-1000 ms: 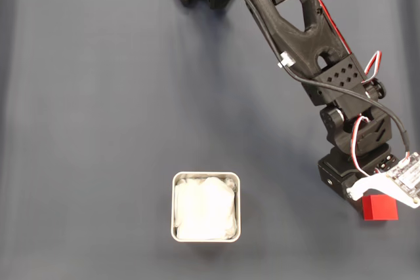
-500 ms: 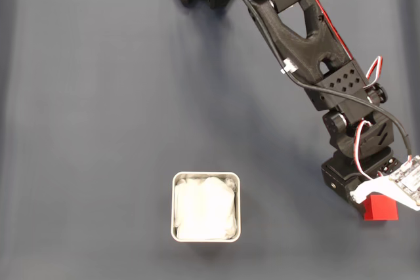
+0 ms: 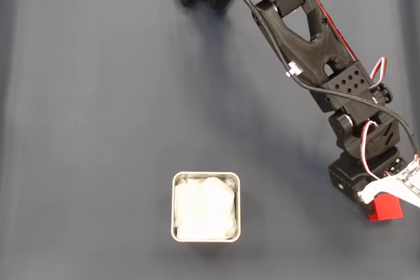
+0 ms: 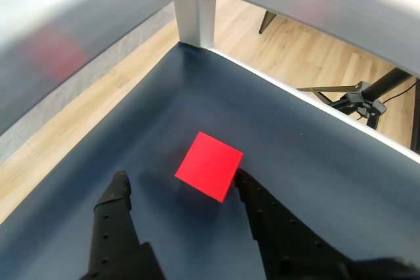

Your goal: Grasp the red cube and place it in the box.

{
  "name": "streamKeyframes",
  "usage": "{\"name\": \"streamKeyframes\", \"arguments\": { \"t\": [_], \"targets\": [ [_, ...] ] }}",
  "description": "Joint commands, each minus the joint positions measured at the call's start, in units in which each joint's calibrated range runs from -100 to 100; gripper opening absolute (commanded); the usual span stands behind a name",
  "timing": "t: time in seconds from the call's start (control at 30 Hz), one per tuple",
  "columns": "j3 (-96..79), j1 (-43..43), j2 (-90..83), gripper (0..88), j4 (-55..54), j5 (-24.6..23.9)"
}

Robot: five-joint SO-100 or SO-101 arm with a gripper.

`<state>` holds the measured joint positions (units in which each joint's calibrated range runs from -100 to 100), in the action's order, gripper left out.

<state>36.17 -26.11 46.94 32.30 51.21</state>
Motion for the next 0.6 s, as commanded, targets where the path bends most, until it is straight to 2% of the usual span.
{"name": "streamKeyframes", "arguments": {
  "t": [0.0, 0.57],
  "targets": [
    [3.8, -0.66, -0.58, 36.9, -1.15, -0.39],
    [5.62, -1.23, 1.07, 36.9, -2.14, -0.15]
  ]
}}
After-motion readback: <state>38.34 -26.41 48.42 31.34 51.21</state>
